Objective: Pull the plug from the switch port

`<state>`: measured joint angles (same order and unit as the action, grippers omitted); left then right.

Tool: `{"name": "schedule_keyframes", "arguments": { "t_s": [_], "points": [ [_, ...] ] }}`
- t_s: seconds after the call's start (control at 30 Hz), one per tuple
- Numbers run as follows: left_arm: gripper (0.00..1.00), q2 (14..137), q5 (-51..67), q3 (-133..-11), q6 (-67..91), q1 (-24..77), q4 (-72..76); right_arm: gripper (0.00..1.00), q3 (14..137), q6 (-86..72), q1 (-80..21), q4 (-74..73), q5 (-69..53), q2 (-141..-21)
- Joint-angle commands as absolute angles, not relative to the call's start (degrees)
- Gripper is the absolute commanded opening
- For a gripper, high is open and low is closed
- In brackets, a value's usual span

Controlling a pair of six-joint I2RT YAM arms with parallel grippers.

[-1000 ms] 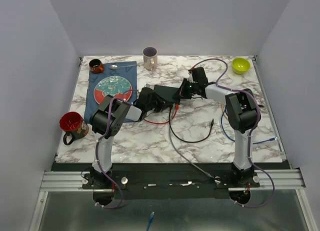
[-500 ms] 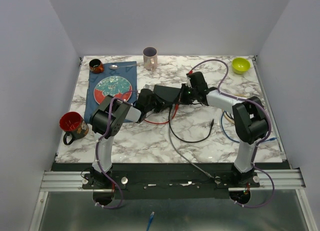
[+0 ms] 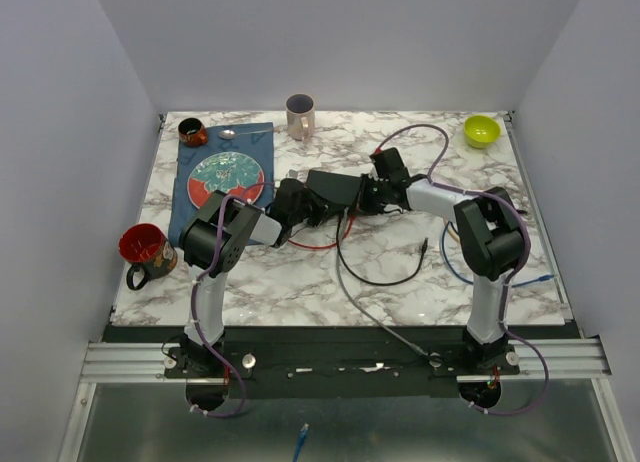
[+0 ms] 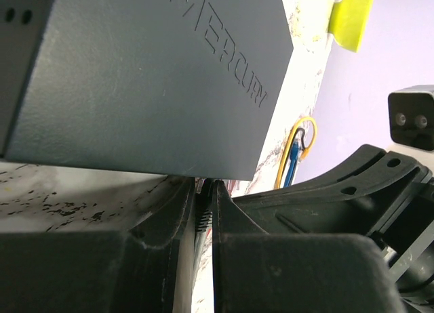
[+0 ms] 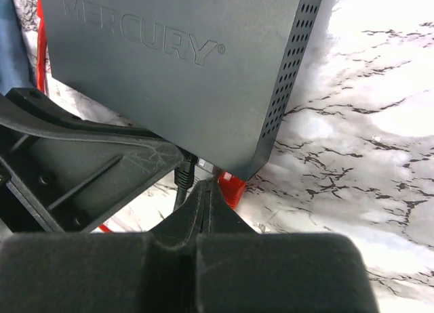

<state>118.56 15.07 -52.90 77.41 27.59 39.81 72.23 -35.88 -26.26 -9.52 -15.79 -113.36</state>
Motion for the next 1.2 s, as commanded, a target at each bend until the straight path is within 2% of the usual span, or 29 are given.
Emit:
{"name": "schedule_keyframes", "arguments": {
  "t_s": [0.0,0.43,0.7,0.8,0.87,0.9,1.0,1.17],
  "points": [
    [0.00,119.2,14.3,-51.1,77.1,27.1,37.7,0.01,75.2,-35.0,-26.3,-12.2,-12.0,-115.3],
    [0.00,117.1,15.6,-47.6,74.9,27.1,36.8,0.00,82.7,-36.0,-26.3,-15.4,-9.2,-118.9],
    [0.00,113.6,16.3,-43.6,72.6,27.1,35.2,0.00,83.5,-37.1,-26.3,-15.3,-10.4,-119.5],
    [0.00,110.1,15.4,-42.5,70.8,26.5,33.7,0.01,80.3,-37.4,-26.3,-12.2,-11.3,-116.3],
    [0.00,106.5,14.7,-42.1,69.5,25.7,32.1,0.07,77.3,-36.5,-26.3,-8.4,-14.7,-111.7],
    [0.00,105.2,14.3,-42.2,68.9,25.4,31.5,0.27,74.6,-36.5,-26.3,-5.3,-15.9,-110.1],
    [0.00,99.9,13.0,-43.1,66.2,24.6,28.4,0.60,72.3,-36.3,-26.3,-2.9,-21.5,-105.4],
    [0.00,92.2,11.9,-44.1,62.4,23.8,24.4,0.68,64.4,-36.0,-27.2,2.7,-31.8,-98.3]
  ]
}}
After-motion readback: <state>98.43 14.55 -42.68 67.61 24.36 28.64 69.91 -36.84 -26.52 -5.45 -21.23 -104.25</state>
